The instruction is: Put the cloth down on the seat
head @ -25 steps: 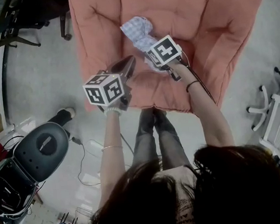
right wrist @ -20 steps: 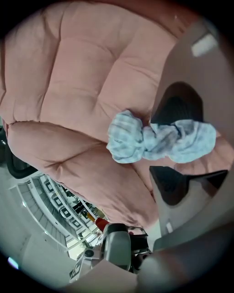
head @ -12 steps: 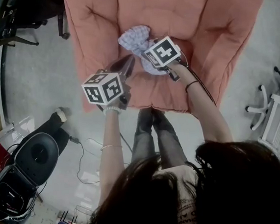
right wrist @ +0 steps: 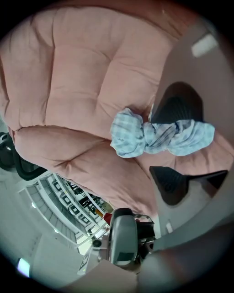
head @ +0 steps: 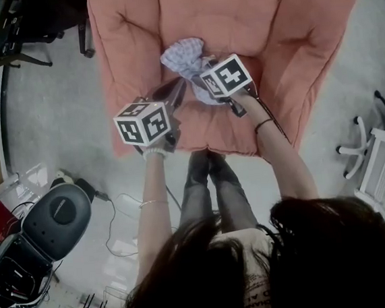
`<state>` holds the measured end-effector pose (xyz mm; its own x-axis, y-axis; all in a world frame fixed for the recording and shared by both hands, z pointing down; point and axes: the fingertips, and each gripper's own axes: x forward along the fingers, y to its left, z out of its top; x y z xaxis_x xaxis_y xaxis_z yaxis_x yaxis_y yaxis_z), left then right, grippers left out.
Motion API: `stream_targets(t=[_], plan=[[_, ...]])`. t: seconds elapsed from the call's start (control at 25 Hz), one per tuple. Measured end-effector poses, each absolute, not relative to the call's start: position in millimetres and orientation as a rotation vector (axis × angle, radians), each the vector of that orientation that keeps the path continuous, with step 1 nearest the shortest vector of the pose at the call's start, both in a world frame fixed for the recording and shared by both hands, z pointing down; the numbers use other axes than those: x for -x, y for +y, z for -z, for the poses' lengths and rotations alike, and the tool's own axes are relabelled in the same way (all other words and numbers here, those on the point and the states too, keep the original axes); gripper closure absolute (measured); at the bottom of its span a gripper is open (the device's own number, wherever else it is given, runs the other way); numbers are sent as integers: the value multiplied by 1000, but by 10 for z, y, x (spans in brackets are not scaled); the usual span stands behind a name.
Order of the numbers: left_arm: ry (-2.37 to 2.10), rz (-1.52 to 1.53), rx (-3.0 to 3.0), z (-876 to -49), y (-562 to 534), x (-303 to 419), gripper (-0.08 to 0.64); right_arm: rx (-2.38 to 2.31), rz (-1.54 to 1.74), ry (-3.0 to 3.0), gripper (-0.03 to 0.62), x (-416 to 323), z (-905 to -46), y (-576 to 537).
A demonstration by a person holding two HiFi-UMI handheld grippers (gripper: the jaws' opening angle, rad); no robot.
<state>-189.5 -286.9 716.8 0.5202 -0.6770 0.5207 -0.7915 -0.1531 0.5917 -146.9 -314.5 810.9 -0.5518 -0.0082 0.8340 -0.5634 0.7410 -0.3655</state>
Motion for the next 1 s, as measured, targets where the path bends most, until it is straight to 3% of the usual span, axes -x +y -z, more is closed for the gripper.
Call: stream_targets(t=[1.0], plan=[[-1233,-98,-1964,-6136,-2437,1231,552,-651,-941,-2399,444,871,-6379,-2739]])
